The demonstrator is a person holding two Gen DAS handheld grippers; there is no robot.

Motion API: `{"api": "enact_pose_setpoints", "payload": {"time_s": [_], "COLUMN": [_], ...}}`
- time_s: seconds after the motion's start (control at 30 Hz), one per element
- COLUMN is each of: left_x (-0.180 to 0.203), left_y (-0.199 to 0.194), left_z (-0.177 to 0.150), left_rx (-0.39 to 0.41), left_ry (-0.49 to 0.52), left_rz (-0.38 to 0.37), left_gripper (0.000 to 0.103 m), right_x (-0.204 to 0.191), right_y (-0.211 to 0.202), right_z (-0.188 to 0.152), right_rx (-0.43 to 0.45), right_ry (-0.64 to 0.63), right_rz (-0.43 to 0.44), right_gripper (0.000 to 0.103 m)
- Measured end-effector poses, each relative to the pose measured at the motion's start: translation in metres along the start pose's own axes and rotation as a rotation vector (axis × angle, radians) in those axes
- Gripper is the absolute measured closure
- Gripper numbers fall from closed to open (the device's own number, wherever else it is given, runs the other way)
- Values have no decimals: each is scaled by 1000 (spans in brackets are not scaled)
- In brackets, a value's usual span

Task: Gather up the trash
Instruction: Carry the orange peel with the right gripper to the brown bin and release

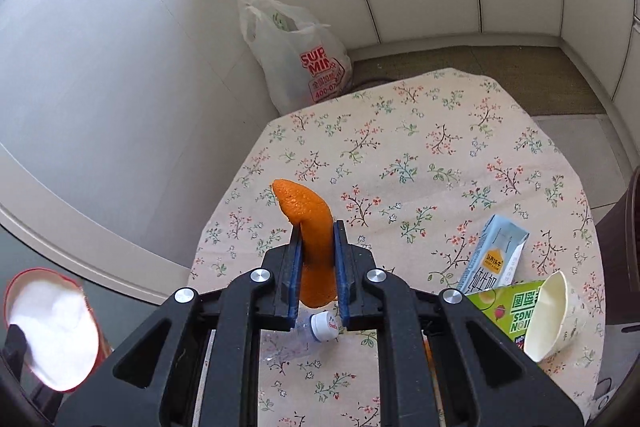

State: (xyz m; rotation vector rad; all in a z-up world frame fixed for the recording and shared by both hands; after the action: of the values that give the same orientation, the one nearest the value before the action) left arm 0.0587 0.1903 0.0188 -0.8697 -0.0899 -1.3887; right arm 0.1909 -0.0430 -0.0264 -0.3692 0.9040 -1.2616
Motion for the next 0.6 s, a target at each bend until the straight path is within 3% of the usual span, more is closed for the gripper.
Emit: {"api": "enact_pose_setpoints", "payload": {"time_s": [0.3,0.6], "left_x": [30,81], "left_y": [-11,-10], "left_z": [-6,-26], "left_rx": [59,56], "left_ry": [31,90], "left_rz": [-97,-194], "left_gripper": [18,18], "right_x": [31,109], "right_y": [-82,-145], "right_z": [25,34], "right_rx": [174,306], "right_ry": [27,112], "right_rz": [61,44], "right_gripper": [90,90]}}
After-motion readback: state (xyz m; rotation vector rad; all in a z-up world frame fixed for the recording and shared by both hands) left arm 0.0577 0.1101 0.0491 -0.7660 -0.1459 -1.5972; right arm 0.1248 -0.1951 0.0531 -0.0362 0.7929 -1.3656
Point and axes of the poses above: each gripper's, at about its wrist camera, not at the fingertips, and y roughly the way its jaws point, x to its right, z to its top, the point moved 5 cm from there along y, roughly the way its jaws point, and after that the axes turned 4 degrees about x, right-handed, at the moved point
